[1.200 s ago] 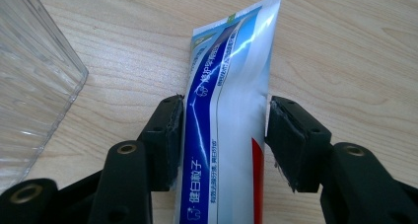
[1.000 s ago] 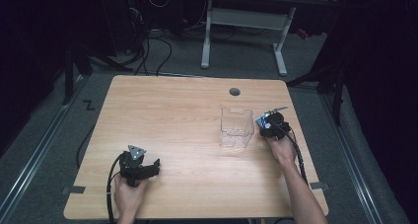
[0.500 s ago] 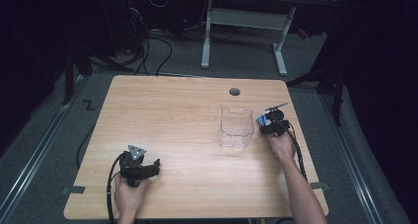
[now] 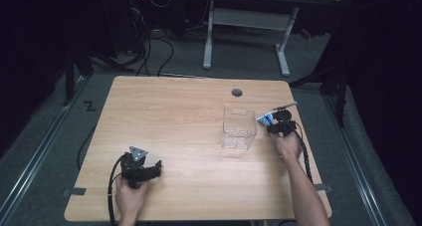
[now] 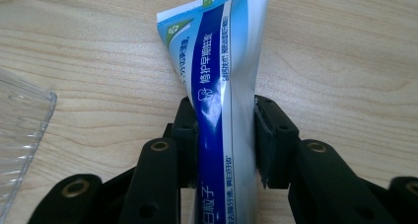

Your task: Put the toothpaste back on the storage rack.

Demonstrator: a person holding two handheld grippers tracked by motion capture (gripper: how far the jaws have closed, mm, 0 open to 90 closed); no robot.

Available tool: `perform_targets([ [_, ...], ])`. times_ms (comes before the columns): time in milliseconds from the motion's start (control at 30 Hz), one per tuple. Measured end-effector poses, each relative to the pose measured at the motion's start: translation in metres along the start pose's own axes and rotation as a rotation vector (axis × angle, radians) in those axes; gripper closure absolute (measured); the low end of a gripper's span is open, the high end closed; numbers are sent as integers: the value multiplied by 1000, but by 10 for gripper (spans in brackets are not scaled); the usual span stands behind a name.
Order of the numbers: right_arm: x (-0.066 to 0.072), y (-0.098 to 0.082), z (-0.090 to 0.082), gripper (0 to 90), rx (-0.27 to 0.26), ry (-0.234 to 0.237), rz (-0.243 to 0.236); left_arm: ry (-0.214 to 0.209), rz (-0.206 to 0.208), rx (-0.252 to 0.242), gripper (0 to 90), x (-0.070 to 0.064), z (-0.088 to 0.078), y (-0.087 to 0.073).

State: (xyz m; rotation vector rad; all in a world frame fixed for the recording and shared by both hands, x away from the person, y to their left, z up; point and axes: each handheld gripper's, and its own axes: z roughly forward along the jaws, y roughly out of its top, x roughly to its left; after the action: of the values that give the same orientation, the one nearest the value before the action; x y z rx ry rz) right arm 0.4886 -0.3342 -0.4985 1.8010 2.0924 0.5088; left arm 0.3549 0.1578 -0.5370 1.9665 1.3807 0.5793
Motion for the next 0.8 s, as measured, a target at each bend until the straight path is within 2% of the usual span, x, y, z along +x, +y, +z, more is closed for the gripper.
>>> perform_targets([
  [367,0,0,-7,690,19,34,-35,0,0,-2,157,0,0,0],
  [533,-1,-2,-24,696,-19,63,-75,0,0,-1,157,0,0,0],
  [633,-2,-3,-30,697,-36,70,-86,0,0,-1,157,0,0,0],
  [800,-4,-5,-47,697,-71,110,-99,-1,0,0,157,0,0,0],
])
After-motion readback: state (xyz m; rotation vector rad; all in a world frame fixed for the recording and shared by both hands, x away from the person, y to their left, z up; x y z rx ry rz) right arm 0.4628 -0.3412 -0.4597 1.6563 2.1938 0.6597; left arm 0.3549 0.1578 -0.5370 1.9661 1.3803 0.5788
